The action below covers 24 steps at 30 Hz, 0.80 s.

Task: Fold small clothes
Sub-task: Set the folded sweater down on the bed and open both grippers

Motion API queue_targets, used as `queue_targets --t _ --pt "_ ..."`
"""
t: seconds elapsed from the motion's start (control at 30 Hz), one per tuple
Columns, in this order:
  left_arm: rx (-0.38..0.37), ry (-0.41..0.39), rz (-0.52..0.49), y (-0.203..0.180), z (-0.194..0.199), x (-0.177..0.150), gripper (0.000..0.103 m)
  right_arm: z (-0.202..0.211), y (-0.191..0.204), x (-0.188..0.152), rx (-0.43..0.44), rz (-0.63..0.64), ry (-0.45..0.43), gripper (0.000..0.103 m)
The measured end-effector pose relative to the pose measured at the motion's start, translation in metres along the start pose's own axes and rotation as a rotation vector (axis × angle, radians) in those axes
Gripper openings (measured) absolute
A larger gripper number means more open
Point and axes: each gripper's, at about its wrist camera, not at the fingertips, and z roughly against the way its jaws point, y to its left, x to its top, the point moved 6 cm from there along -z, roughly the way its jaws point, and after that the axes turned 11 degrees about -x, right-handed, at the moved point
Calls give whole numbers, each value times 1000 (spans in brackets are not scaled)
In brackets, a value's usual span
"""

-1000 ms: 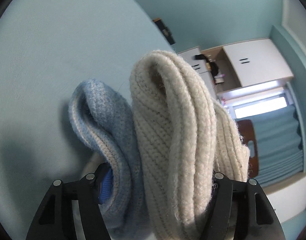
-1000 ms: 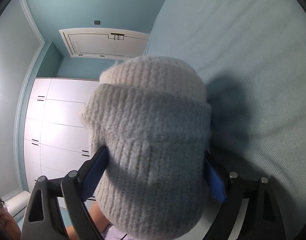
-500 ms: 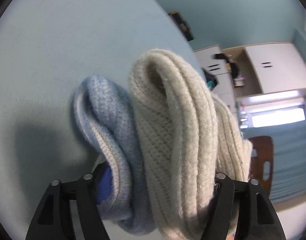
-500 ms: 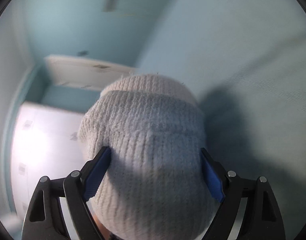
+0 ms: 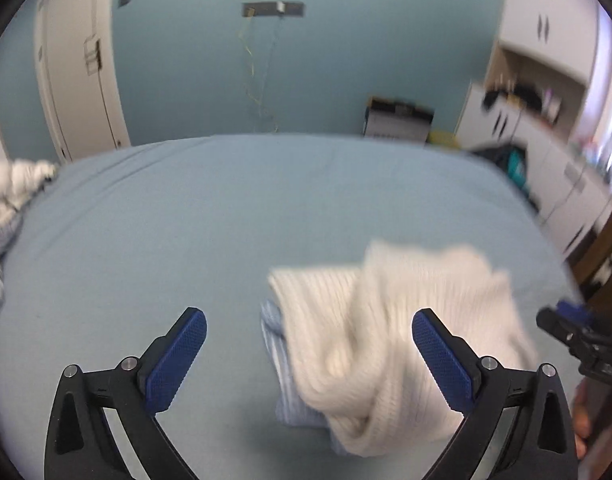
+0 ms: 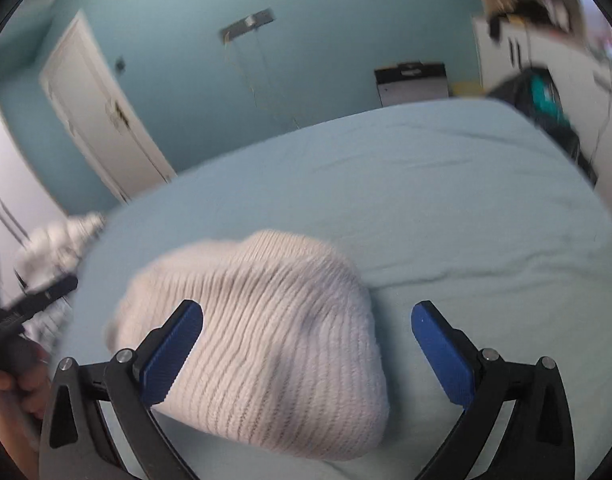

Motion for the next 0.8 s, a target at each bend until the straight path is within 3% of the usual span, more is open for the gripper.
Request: queue_targets --t 0.17,0.23,0.3,0.4,0.47,0.63,0.8 --pt "128 87 -100 -24 -44 -41 103 -38 18 -37 -61 111 122 102" --pt "134 83 -55 -21 -52 -47 103 -49 9 -50 -3 60 157 102" --pt "129 99 -4 -25 -67 -44 103 -48 2 -53 -34 66 150 102" --pt "208 142 23 -29 -60 -40 103 -41 14 -54 -101 118 192 102" --pt "232 165 -23 -41 -41 -31 103 -22 13 -39 -149 128 249 102" --pt "243 134 -118 -70 21 -40 103 102 -2 -22 -89 150 83 102" --pt "302 76 -170 -85 98 -76 103 186 -33 -46 -160 217 37 102"
